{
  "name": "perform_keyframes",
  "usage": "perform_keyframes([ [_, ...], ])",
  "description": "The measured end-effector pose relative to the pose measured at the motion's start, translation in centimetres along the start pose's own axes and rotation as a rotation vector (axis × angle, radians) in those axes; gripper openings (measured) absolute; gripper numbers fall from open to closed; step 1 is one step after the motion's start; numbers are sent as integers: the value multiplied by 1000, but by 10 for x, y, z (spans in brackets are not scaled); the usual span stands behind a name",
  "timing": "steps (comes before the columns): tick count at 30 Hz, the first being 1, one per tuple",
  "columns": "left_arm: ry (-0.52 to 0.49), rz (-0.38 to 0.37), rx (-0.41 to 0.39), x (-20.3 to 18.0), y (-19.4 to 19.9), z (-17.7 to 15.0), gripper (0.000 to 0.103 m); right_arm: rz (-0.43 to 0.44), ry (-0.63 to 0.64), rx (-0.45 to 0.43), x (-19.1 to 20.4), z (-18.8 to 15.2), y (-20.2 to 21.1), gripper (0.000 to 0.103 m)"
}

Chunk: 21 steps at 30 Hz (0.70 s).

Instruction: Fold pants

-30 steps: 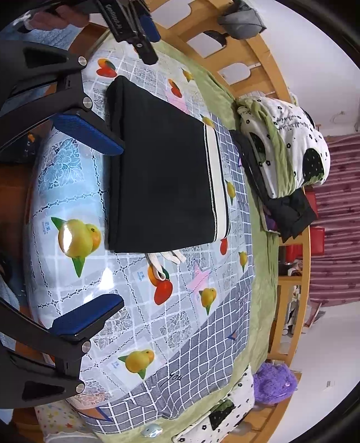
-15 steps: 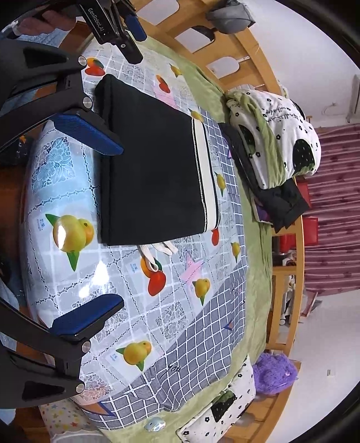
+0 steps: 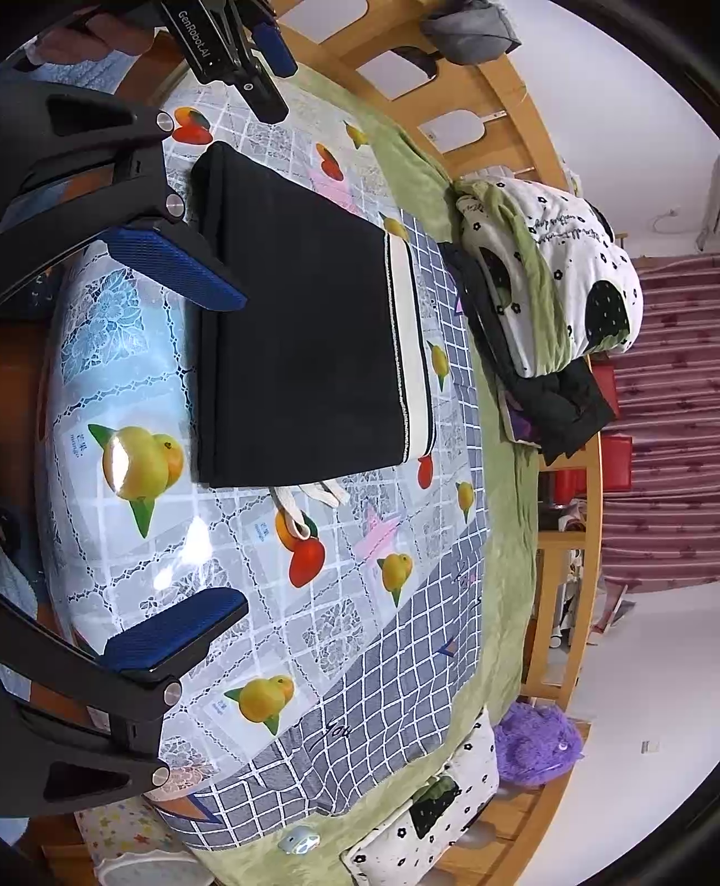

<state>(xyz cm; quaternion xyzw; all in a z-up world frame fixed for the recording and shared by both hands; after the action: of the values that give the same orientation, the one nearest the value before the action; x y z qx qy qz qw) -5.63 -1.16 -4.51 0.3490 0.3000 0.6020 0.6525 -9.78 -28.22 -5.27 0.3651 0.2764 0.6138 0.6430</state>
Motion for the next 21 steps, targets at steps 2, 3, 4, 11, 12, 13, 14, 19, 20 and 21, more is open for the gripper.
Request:
perform_keyframes([
  [2,0,1,-3,0,1,0,80,3,-3,-2,0,0,0,99],
  [3,-2,1,-5,0,1,0,80,4,-3,-3,0,0,1,99],
  [4,-2,2,-5,1,1,-1,80,5,-3,-4,0,0,1,99],
  [11,4,1,-6,4,2,-1,80,11,-3,-8,1,1,1,99],
  [12,6,1,-6,4,2,-1,80,10,-2,-10,2,1,1,99],
  [13,7,-1,-7,5,2,-1,80,8,0,-11,2,1,2,99],
  [14,7,0,-8,5,2,-1,80,6,1,-12,2,1,2,99],
  [19,9,0,-12,6,2,-1,80,6,4,-13,4,0,2,99],
  [20,9,0,-13,6,2,0,80,6,7,-15,4,0,2,99],
  [21,9,0,-12,6,3,-1,80,7,10,-18,5,0,2,99],
])
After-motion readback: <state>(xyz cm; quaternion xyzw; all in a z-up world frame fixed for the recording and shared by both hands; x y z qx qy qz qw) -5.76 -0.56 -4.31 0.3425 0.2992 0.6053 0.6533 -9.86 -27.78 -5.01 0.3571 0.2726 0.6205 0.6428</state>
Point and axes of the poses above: each gripper's, at about its wrist camera, not at the fingertips, and y roughly against the way its jaws point, x to its left, z to its top, the point moved 1 cm from there along -y, roughly the way its jaws point, and after that the axes turned 12 degrees about x, right-handed, at the moved point
